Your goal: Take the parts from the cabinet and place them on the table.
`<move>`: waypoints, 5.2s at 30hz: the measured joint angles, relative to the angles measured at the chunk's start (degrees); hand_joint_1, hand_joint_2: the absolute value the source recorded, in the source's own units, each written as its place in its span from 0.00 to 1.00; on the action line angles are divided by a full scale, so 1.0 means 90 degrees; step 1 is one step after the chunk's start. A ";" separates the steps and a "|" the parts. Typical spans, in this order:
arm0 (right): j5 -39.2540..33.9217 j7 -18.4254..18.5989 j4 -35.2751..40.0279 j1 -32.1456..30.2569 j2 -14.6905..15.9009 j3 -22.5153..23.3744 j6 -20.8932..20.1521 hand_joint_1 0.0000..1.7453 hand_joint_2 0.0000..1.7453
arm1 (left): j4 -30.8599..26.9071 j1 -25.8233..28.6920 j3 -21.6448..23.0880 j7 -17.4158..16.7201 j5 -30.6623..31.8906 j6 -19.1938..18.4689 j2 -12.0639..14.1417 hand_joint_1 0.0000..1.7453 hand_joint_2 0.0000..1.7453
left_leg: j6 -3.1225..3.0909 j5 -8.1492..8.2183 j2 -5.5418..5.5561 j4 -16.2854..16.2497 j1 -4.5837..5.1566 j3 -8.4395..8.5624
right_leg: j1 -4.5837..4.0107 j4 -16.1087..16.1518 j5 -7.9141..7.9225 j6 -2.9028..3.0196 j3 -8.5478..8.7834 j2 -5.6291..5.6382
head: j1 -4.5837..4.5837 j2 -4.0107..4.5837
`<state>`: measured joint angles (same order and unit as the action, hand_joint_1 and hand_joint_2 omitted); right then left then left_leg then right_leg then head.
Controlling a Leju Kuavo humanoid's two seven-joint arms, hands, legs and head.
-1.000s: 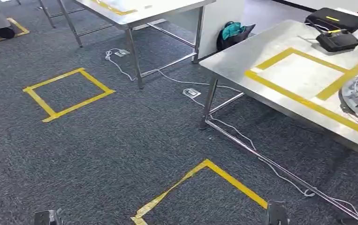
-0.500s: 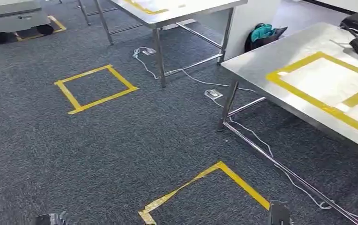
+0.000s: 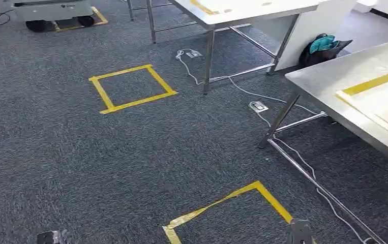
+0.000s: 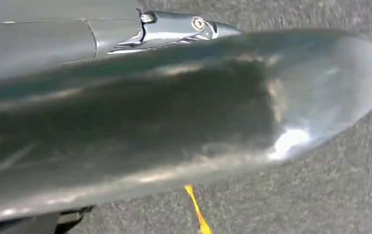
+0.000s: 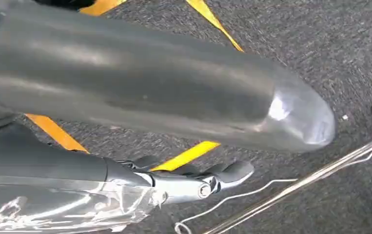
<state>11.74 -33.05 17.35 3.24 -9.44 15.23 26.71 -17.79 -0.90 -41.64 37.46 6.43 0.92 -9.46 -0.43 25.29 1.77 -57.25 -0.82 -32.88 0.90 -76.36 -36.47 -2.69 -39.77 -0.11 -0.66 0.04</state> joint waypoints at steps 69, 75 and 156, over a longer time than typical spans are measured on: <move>0.0510 -0.0180 0.0002 0.0009 -0.0070 0.0731 -0.0056 0.00 0.00 | -0.0007 -0.0145 -0.0896 0.0061 0.1287 -0.0063 -0.0155 0.00 0.00 | 0.0213 -0.0247 0.0613 0.0108 0.0007 -0.0128 | -0.0008 0.1942 0.0933 0.0071 0.0981 0.0457 | -0.0017 0.0000; 0.0602 -0.0206 0.0010 -0.0053 -0.0058 0.0821 -0.0073 0.00 0.00 | -0.0007 -0.0171 -0.0901 0.0063 0.1370 -0.0022 -0.0211 0.00 0.00 | 0.0276 0.0732 -0.0100 -0.1754 0.0043 -0.1018 | -0.0073 0.1991 0.0986 0.0275 0.0946 -0.0080 | 0.0044 0.0000; 0.1265 -0.0282 0.0010 -0.0008 -0.0097 0.1634 -0.0090 0.00 0.00 | -0.0228 -0.0134 -0.1219 0.0066 0.1744 -0.0136 -0.0384 0.00 0.00 | -0.0035 -0.0157 0.0312 0.0119 0.0076 0.0007 | -0.0015 0.1193 0.0846 -0.0033 0.0583 0.0096 | 0.0002 0.0000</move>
<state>23.13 -35.58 17.44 3.17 -10.32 29.94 25.90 -19.84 -2.11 -52.61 38.05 22.12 -0.31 -12.92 -0.74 23.87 4.58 -56.18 -0.14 -32.82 0.76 -65.62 -28.86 -2.98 -34.52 0.75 -0.63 0.04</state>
